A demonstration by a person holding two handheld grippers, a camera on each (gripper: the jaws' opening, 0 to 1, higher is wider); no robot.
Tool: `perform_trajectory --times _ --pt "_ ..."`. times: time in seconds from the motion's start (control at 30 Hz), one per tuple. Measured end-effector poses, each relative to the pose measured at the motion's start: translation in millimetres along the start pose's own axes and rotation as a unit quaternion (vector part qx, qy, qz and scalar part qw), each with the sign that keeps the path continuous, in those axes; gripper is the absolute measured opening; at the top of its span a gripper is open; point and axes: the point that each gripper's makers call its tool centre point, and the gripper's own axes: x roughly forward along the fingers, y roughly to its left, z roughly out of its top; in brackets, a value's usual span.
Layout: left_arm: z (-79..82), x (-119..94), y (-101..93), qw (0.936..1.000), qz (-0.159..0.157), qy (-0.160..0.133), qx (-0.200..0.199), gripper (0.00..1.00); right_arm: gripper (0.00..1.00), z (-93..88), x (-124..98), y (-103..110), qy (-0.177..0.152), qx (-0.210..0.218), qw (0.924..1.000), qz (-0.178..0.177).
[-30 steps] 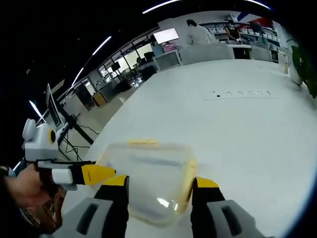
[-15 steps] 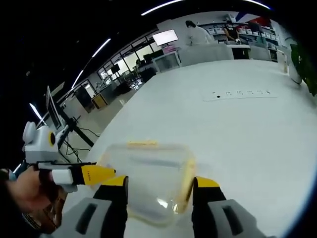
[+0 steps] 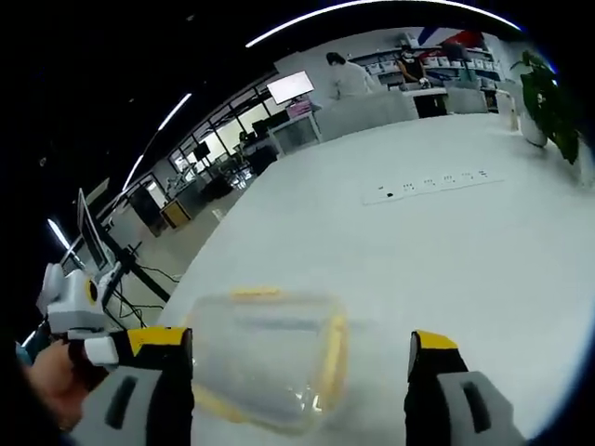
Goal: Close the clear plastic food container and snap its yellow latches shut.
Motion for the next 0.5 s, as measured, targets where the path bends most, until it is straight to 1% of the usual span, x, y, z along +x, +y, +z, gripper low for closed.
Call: perform_trajectory --times 0.03,0.07,0.17,0.2,0.27,0.33,0.43,0.5 --pt "-1.4 0 1.7 1.0 0.004 0.002 -0.002 0.99 1.0 -0.2 -1 0 0.001 0.0 1.0 0.002" --pt "-2.6 0 -0.3 1.0 -0.002 0.004 -0.005 0.99 1.0 0.0 0 0 0.002 -0.002 1.0 0.001" --pt "-4.1 -2 -0.7 1.0 -0.002 0.006 -0.005 0.99 1.0 -0.2 -2 2 0.003 -0.011 0.9999 0.003" --pt "-1.8 -4 -1.6 1.0 -0.001 -0.001 -0.007 0.99 1.0 -1.5 -2 7 0.003 -0.013 0.9998 0.016" --pt "-1.5 -6 -2.6 0.9999 -0.003 -0.001 -0.013 0.99 1.0 -7.7 -3 7 0.016 -0.017 0.9997 0.011" --pt "-2.5 -8 -3.4 0.9999 -0.005 0.001 -0.015 0.99 1.0 -10.0 -6 7 0.018 -0.018 0.9996 0.009" --pt "-1.3 -15 -3.9 0.9999 -0.005 -0.007 -0.007 0.98 1.0 -10.6 -10 6 0.021 -0.021 0.9995 0.005" --pt "-1.5 -22 -3.4 0.9999 -0.012 -0.009 -0.006 0.97 1.0 -9.1 -13 3 0.021 -0.011 0.9997 0.004"
